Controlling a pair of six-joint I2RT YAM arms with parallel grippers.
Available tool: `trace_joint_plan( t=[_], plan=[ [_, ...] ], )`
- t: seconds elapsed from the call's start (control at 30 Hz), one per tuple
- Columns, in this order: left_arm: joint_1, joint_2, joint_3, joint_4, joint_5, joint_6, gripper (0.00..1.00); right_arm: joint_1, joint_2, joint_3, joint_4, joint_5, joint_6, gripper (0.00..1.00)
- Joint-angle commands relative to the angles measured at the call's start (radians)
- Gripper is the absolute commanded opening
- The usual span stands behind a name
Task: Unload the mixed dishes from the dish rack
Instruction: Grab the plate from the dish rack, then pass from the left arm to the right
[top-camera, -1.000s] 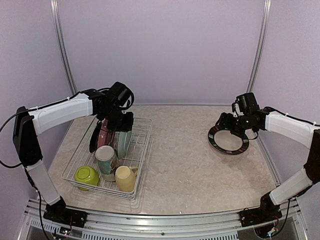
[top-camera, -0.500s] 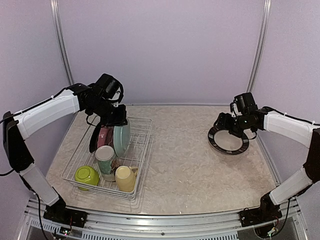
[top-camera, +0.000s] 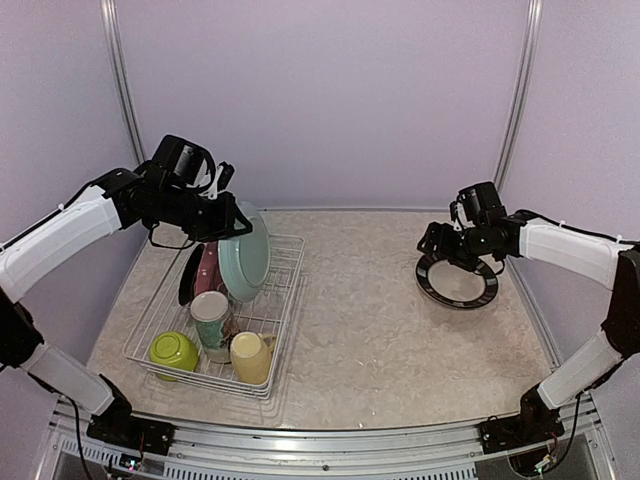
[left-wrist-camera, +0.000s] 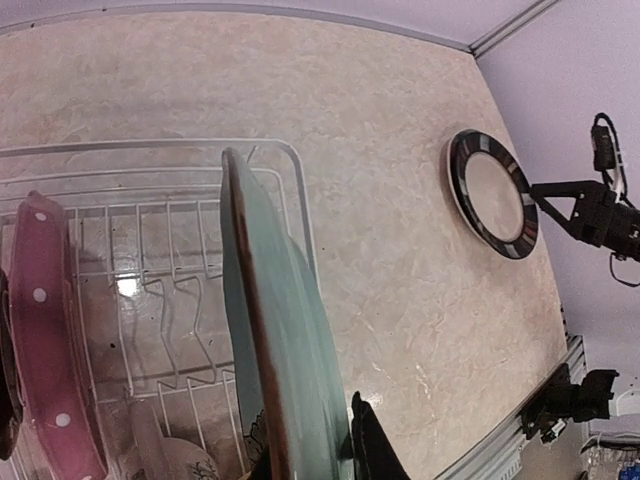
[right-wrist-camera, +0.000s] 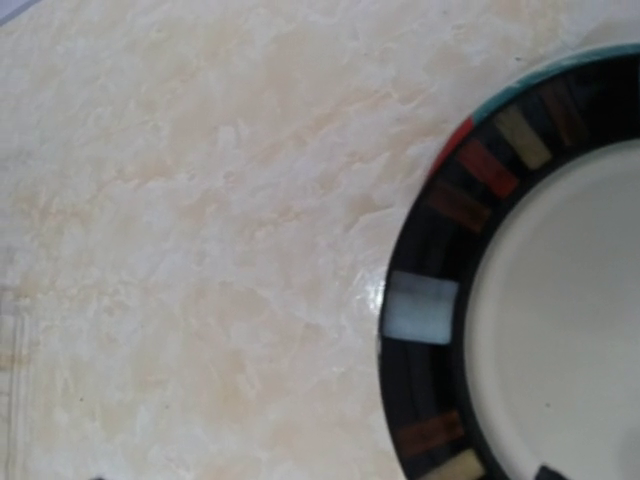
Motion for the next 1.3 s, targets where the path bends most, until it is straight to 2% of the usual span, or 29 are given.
trace_joint_plan(
  t=[0.0, 0.23, 0.47, 0.6, 0.8, 0.9, 0.97, 1.07, 1.27],
  plan=[
    [0.001, -0.107, -0.065, 0.272, 0.161, 0.076, 0.00, 0.034, -0.016, -0.038, 0.037, 0.004, 0.010, 0.91],
    [-0.008, -0.193, -0.223, 0.493, 0.241, 0.261, 0.00, 0.077, -0.038, -0.060, 0.115, -0.029, 0.016, 0.96],
    [-0.063, -0.282, -0.360, 0.663, 0.243, 0.522, 0.00, 0.112, 0.074, 0.055, 0.111, -0.133, 0.030, 0.97],
    [-0.121, -0.301, -0.380, 0.707, 0.193, 0.701, 0.00, 0.132, 0.097, 0.062, 0.207, -0.221, 0.104, 0.96],
    [-0.193, -0.263, -0.340, 0.737, 0.044, 0.933, 0.00, 0.143, 0.112, 0.096, 0.291, -0.318, 0.214, 0.96],
    [-0.270, -0.222, -0.332, 0.750, -0.074, 1.159, 0.00, 0.143, 0.104, 0.113, 0.317, -0.339, 0.257, 0.96],
    [-0.294, -0.175, -0.352, 0.826, -0.152, 1.277, 0.00, 0.144, 0.101, 0.125, 0.326, -0.340, 0.287, 0.96],
    [-0.295, -0.132, -0.387, 0.888, -0.198, 1.351, 0.00, 0.146, 0.106, 0.146, 0.349, -0.345, 0.326, 0.96],
    [-0.300, -0.109, -0.417, 0.903, -0.228, 1.370, 0.00, 0.196, 0.149, 0.207, 0.390, -0.369, 0.372, 0.96]
  ],
)
